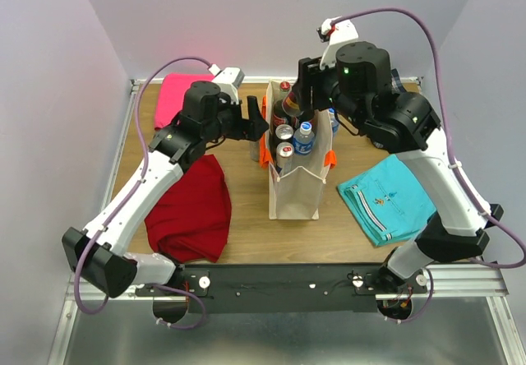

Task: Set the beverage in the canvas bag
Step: Place the drink in the canvas bag.

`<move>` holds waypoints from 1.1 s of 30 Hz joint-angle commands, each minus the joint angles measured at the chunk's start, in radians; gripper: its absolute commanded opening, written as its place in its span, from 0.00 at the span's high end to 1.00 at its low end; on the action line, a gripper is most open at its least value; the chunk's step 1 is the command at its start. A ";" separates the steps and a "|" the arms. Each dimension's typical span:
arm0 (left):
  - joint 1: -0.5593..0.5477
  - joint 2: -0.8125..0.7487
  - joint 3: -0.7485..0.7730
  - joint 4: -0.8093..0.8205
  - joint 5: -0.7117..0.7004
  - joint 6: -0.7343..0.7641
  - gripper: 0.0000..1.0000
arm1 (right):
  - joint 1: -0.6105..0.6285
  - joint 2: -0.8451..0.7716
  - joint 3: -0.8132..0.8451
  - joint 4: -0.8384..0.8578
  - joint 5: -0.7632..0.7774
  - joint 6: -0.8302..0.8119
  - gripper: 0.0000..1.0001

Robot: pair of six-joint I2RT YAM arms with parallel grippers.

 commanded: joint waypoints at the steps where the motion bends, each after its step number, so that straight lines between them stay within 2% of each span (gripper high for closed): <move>1: -0.042 0.042 0.045 -0.057 -0.093 0.033 0.11 | 0.001 -0.065 -0.060 0.001 0.044 0.043 0.99; 13: -0.138 0.099 0.072 -0.115 -0.165 0.038 0.12 | 0.002 -0.120 -0.215 -0.042 0.010 0.118 0.99; 20: -0.204 0.109 0.062 -0.166 -0.257 0.019 0.14 | 0.001 -0.172 -0.299 -0.070 0.010 0.163 0.99; 24: -0.239 0.102 0.055 -0.215 -0.339 0.001 0.23 | 0.001 -0.216 -0.359 -0.082 -0.002 0.198 0.99; 33: -0.308 0.080 0.046 -0.294 -0.451 -0.034 0.26 | 0.001 -0.295 -0.477 -0.122 -0.032 0.252 0.99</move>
